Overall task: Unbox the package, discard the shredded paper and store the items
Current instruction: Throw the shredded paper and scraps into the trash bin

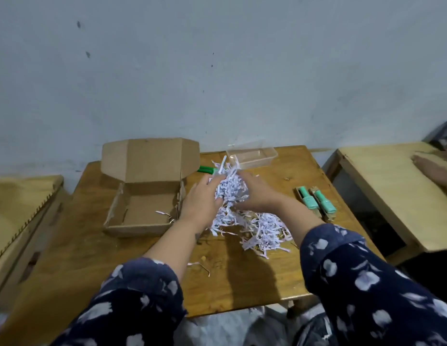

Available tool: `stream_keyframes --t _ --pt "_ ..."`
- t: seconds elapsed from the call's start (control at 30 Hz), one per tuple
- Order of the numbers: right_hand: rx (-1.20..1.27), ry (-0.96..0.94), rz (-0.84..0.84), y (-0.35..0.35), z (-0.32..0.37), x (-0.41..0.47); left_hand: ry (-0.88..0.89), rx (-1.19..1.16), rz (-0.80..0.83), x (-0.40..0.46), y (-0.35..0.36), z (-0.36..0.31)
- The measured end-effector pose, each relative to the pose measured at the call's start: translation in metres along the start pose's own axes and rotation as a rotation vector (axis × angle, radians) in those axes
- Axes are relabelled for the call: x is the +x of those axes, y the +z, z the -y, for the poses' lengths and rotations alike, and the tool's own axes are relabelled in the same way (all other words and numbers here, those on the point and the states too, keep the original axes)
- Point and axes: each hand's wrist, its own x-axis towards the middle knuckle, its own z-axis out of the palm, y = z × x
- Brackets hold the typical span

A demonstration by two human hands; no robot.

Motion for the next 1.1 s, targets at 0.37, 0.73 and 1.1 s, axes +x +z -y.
stream_keyframes --t 0.37,0.73,1.1 --pt "0.445 0.039 -0.562 -0.02 0.026 -0.035 0.304 -0.197 0.018 0.03 -0.038 -0.055" --pt "0.639 0.355 -0.466 -0.028 -0.034 -0.118 0.637 -0.056 0.398 0.029 0.025 -0.105" --pt "0.151 0.521 -0.141 0.026 -0.084 -0.072 0.338 0.408 0.606 0.022 0.062 -0.039"
